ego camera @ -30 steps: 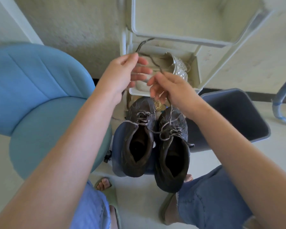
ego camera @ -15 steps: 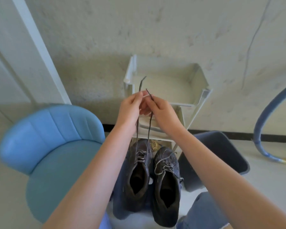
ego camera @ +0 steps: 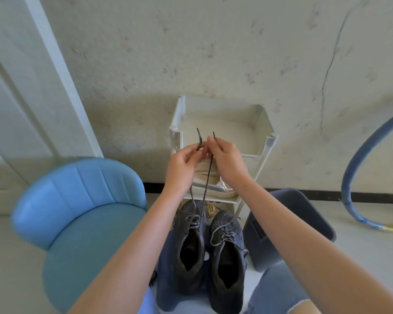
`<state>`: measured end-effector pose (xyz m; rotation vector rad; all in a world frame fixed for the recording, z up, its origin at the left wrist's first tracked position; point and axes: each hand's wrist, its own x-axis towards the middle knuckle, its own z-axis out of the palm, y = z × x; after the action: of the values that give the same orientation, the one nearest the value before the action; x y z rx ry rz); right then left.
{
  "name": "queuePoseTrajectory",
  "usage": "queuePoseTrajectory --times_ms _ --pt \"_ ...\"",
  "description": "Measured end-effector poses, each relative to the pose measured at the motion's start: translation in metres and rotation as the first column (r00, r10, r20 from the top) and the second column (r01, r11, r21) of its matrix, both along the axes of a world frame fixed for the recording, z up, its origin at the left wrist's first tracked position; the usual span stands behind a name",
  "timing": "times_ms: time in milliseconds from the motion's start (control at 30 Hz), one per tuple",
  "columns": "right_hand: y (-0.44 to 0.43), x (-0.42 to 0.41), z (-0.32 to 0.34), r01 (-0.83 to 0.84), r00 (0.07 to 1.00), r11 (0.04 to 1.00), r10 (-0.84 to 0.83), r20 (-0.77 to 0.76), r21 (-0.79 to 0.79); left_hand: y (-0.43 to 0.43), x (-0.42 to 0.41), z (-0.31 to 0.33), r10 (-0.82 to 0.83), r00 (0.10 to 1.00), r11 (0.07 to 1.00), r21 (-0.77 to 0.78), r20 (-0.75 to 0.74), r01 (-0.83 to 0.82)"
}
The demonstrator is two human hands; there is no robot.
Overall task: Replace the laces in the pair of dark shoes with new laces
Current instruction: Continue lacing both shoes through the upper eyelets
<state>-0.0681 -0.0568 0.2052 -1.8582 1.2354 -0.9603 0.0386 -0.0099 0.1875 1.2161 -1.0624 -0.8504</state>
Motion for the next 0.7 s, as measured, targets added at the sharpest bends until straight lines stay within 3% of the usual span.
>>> queuePoseTrajectory --times_ms 133,233,267,400,500,600,700 --pt "-0.001 -0.005 0.000 -0.053 0.997 0.998 0.051 0.050 0.033 0.005 0.008 -0.006 0.051 0.998 0.999 -0.002 0.034 -0.051" --pt "-0.005 -0.013 -0.004 -0.205 0.945 0.952 0.133 0.299 0.225 0.010 0.024 -0.024 0.106 0.979 0.991 0.060 0.172 -0.118" --pt "-0.007 -0.015 -0.009 -0.225 0.939 0.940 0.140 0.315 0.254 0.012 0.031 -0.033 0.131 0.961 0.984 0.088 0.243 -0.157" --pt "-0.014 -0.023 -0.051 -0.205 0.968 0.948 0.232 -0.091 0.242 0.027 0.051 -0.081 0.027 0.893 0.921 0.335 0.449 -0.197" --pt "-0.014 -0.030 -0.100 -0.227 0.848 0.911 0.359 -0.390 0.344 0.040 0.055 -0.120 -0.089 0.821 0.803 0.528 0.564 -0.276" --pt "-0.011 -0.041 -0.146 -0.206 0.764 0.891 0.405 -0.503 0.405 0.046 0.067 -0.140 -0.222 0.629 0.625 0.604 0.745 -0.494" --pt "-0.010 -0.045 -0.177 -0.166 0.797 0.891 0.373 -0.474 0.423 0.042 0.090 -0.145 -0.289 0.540 0.489 0.607 0.791 -0.627"
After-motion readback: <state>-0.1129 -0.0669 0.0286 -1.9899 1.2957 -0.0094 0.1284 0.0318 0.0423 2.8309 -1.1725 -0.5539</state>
